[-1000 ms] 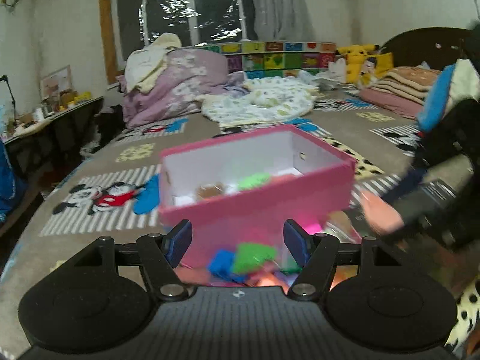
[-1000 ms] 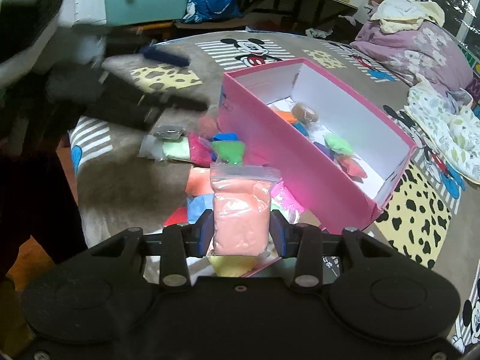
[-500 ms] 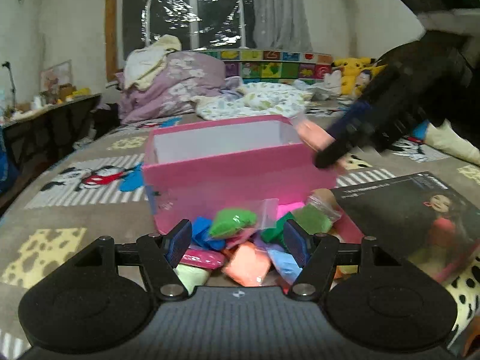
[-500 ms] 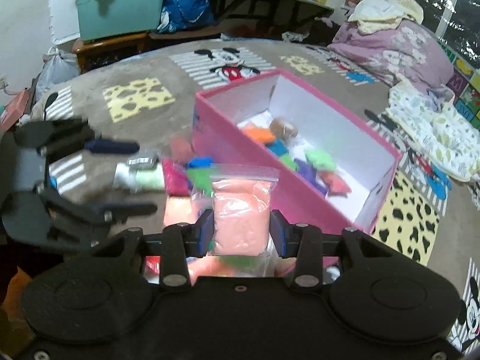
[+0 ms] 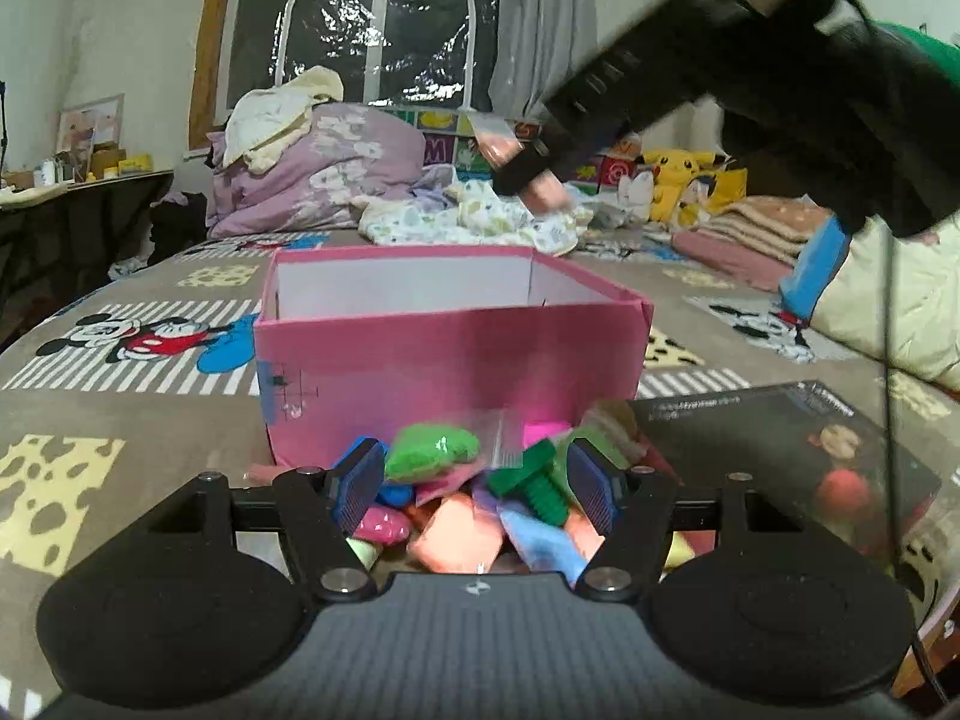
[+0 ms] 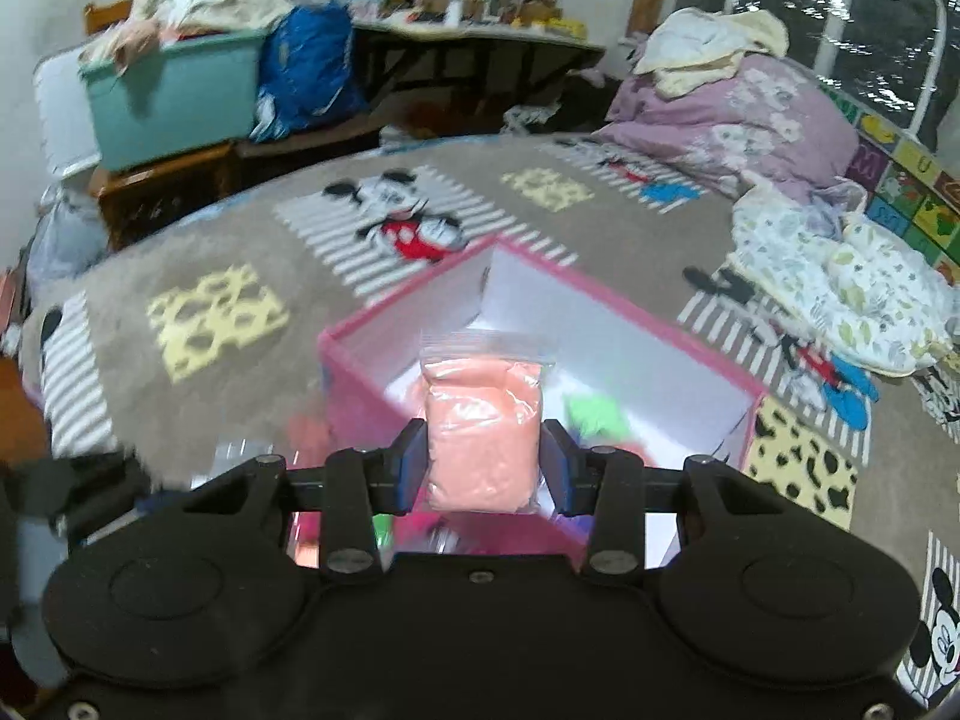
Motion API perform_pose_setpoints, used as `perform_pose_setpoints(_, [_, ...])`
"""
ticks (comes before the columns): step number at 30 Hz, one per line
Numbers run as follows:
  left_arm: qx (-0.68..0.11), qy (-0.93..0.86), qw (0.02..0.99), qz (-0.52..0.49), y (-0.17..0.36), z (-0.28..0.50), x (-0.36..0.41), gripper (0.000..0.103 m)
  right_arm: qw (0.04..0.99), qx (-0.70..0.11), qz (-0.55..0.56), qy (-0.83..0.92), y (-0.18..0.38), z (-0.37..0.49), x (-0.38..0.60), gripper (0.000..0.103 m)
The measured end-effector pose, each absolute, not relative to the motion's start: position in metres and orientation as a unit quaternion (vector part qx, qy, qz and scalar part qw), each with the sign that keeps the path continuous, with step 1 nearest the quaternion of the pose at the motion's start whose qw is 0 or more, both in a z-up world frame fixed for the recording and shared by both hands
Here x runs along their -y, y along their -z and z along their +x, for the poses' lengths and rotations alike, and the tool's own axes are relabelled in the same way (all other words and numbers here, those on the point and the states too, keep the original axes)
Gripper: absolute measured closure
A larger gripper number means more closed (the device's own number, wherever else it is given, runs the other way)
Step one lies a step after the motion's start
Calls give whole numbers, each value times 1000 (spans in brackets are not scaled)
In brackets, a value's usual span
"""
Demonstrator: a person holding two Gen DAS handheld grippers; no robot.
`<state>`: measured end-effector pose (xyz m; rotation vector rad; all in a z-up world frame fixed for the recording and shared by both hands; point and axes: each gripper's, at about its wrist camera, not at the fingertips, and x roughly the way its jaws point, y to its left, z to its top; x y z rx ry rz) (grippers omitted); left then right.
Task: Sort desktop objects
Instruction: 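Carry the held pink clay packet over the pink box with the right tool, then open the right tool to drop the pink packet into the box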
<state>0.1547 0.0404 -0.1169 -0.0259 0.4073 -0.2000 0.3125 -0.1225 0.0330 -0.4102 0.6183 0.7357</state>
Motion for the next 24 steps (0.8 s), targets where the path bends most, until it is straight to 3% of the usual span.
perform_pose_setpoints(8, [-180, 120, 975, -44, 115, 156, -46, 37, 877, -319, -194, -301, -41, 366, 109, 63])
perform_pose_setpoints(24, [-198, 104, 970, -91, 125, 175, -66, 37, 847, -436, -165, -254, 51, 437, 118, 63])
